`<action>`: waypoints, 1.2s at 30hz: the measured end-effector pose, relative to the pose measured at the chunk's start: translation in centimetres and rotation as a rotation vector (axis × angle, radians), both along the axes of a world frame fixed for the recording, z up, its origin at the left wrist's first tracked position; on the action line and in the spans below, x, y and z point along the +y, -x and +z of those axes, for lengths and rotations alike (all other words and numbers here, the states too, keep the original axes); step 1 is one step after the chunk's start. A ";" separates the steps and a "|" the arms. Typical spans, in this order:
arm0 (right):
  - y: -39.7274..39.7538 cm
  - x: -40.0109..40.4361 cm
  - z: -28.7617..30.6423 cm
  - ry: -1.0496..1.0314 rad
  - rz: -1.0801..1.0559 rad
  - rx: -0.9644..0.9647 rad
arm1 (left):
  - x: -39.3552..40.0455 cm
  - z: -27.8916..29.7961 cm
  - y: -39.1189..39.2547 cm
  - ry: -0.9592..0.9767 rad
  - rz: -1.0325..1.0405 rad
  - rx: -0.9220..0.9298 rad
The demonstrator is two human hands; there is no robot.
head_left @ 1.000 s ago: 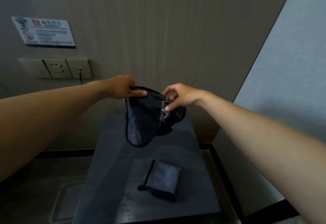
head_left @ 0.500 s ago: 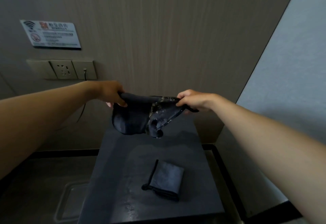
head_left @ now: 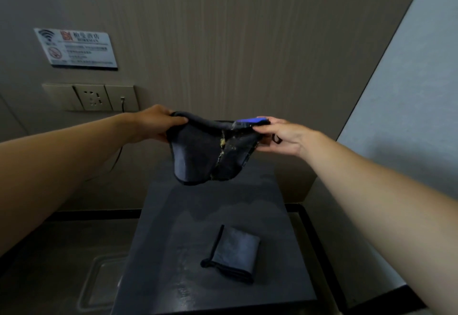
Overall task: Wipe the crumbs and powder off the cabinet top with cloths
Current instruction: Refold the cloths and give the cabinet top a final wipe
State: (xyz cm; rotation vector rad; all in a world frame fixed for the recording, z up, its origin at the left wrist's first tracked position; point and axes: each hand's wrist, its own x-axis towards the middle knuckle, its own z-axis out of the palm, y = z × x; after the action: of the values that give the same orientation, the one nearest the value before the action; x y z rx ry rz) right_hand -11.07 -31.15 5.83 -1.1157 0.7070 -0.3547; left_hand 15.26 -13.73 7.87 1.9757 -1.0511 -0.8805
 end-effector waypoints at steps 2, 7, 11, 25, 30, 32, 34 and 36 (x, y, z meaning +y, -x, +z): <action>0.0 0.0 0.1 0.089 0.008 -0.004 | 0.0 0.0 0.1 0.042 0.031 0.006; -1.3 0.3 0.0 0.189 -0.240 -0.025 | 0.1 0.7 0.7 0.161 0.088 0.044; -1.7 0.7 -0.1 0.231 -0.357 0.021 | 0.2 2.2 1.5 0.223 0.041 0.037; -0.4 3.2 7.0 -0.004 -0.110 -0.188 | 3.0 7.8 2.5 0.237 0.006 0.277; -0.6 3.4 9.1 0.418 -0.158 -0.096 | 5.1 10.6 2.4 0.267 -0.058 0.318; -0.4 3.6 10.1 0.569 -0.215 -0.034 | 5.9 11.6 2.5 0.271 -0.138 0.342; 0.1 3.9 11.1 0.695 -0.232 0.024 | 6.6 12.6 2.6 0.276 -0.226 0.342; 0.7 4.4 12.5 0.738 -0.233 0.038 | 7.2 13.5 2.7 0.272 -0.254 0.285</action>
State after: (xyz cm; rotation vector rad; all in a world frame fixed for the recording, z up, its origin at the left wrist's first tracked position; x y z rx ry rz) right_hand -11.79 -26.72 18.28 -1.7408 0.7623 -0.8377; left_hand 12.54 -6.58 21.37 1.4653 -1.1969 -1.0567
